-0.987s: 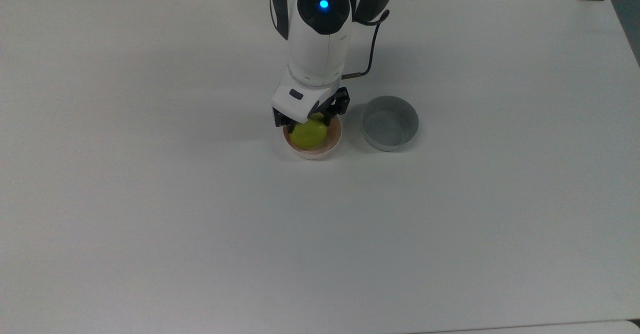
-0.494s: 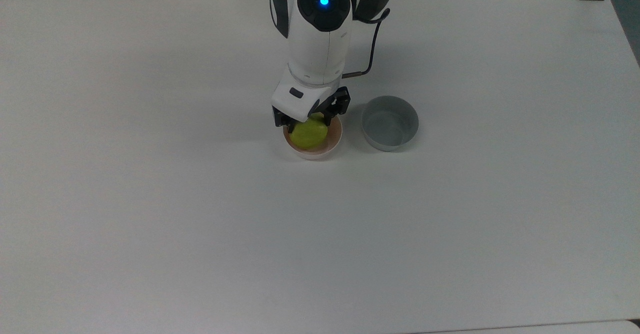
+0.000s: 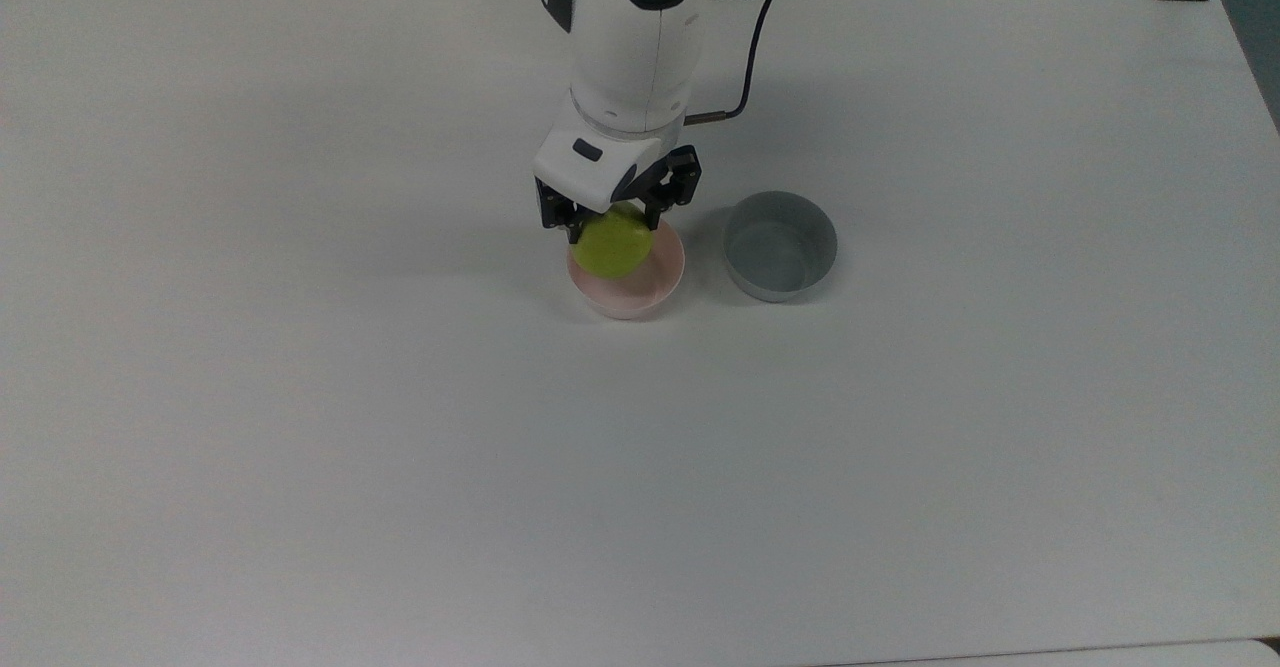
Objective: Pick up a pear from the bowl
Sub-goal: 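Lift the pear out of the pink bowl and carry it aside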
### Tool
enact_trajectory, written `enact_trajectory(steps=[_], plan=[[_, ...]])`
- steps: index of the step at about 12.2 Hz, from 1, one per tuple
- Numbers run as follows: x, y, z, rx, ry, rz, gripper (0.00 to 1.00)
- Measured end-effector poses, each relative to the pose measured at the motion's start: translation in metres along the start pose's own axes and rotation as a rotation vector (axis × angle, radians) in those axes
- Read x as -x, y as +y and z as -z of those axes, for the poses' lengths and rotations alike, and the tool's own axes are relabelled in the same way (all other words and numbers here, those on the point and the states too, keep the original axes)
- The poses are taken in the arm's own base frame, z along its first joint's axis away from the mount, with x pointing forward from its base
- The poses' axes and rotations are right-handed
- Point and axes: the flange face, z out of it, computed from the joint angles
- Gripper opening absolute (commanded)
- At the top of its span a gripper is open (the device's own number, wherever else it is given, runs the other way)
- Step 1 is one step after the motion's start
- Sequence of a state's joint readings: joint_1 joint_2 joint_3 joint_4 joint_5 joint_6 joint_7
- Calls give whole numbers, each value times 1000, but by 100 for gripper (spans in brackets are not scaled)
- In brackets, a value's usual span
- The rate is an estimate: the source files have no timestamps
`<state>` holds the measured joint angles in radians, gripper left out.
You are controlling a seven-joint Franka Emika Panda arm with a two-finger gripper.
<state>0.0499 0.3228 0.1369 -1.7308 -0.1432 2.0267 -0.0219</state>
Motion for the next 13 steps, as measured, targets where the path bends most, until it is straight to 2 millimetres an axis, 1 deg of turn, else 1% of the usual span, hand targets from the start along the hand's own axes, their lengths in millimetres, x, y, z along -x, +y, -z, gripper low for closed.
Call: enact_trajectory(steps=[1,3,5,7,9,10,11,12,13], plan=[[2,3,10,1,-12,-6,40],[6,14,36,-7,-22,-24,40],[17,27,63,-20,-37,-21,40],[26,39,81,-40,-37,-21,40],[29,48,88,-39,-29,-28,40],[30,52,88,-39,-29,-36,40],[31,63,89,-36,-26,-53,40],[33,80,92,-30,-18,-69,40],[37,103,95,-23,-12,-77,40]])
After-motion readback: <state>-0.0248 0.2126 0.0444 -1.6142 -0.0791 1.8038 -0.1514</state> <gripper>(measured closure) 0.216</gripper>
